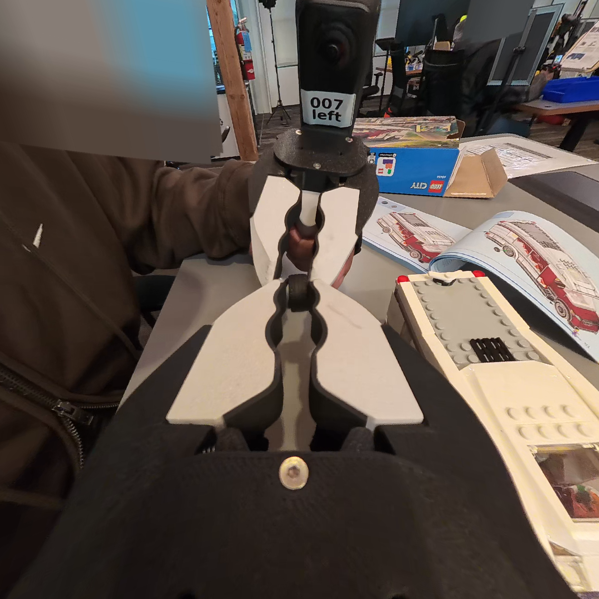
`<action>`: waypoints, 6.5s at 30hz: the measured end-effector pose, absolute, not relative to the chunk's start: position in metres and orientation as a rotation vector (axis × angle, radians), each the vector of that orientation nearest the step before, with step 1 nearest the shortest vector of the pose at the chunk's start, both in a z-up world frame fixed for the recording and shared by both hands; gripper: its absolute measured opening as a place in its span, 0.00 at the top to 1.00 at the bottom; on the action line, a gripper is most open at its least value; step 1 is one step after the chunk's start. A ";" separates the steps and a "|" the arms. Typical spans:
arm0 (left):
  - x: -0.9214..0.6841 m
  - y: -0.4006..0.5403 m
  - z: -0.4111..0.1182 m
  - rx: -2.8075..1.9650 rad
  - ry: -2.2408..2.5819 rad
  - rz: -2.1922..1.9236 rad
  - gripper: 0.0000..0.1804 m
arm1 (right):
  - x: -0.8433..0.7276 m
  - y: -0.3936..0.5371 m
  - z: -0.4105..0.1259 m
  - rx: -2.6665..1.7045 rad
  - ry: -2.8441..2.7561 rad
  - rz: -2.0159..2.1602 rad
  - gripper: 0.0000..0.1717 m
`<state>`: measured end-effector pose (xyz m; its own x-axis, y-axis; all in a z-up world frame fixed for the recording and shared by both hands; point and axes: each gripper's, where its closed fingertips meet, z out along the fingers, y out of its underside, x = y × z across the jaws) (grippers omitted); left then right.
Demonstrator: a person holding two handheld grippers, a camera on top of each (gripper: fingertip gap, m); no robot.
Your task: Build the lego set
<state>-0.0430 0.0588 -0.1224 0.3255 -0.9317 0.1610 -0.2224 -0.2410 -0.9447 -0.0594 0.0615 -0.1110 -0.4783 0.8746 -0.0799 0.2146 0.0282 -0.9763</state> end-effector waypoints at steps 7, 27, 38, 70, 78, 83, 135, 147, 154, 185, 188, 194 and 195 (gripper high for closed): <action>-0.043 0.056 -0.115 -1.644 1.048 -1.010 0.90 | -0.058 0.063 -0.113 -1.163 -1.747 1.600 0.87; -0.046 0.059 -0.102 -1.576 0.986 -1.051 0.90 | -0.060 0.063 -0.100 -1.100 -1.632 1.557 0.94; -0.046 0.060 -0.091 -1.497 0.911 -1.147 0.90 | -0.059 0.066 -0.092 -1.144 -1.575 1.687 0.93; -0.039 0.058 -0.084 -1.447 0.891 -1.200 0.90 | -0.053 0.061 -0.084 -0.988 -1.560 1.598 0.92; -0.040 0.058 -0.085 -1.438 0.904 -1.187 0.90 | -0.051 0.062 -0.081 -0.966 -1.542 1.585 0.94; -0.042 0.063 -0.086 -1.453 0.886 -1.159 0.90 | -0.054 0.067 -0.084 -1.002 -1.524 1.571 0.94; -0.058 0.086 -0.080 -1.436 0.723 -1.020 0.87 | -0.061 0.083 -0.085 -1.068 -1.429 1.568 0.92; -0.045 0.079 -0.094 -1.468 0.791 -1.104 0.87 | -0.058 0.078 -0.083 -1.088 -1.450 1.661 0.92; -0.042 0.075 -0.092 -1.436 0.804 -1.122 0.87 | -0.057 0.074 -0.082 -1.084 -1.463 1.697 0.92; -0.045 0.083 -0.084 -1.458 0.694 -1.112 0.86 | -0.054 0.080 -0.068 -0.970 -1.332 1.525 0.94; -0.046 0.085 -0.083 -1.471 0.654 -1.143 0.85 | -0.054 0.082 -0.066 -0.959 -1.312 1.509 0.94; -0.046 0.084 -0.081 -1.475 0.547 -1.370 0.85 | -0.053 0.084 -0.064 -0.934 -1.292 1.489 0.94; -0.046 0.084 -0.080 -1.473 0.530 -1.407 0.85 | -0.052 0.084 -0.064 -0.928 -1.291 1.484 0.94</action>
<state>-0.0461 0.0835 -0.0805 0.2298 -0.8413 0.4894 0.3094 -0.4136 -0.8563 -0.0524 0.0837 -0.0639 -0.2830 0.9586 0.0320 -0.1645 -0.0156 -0.9863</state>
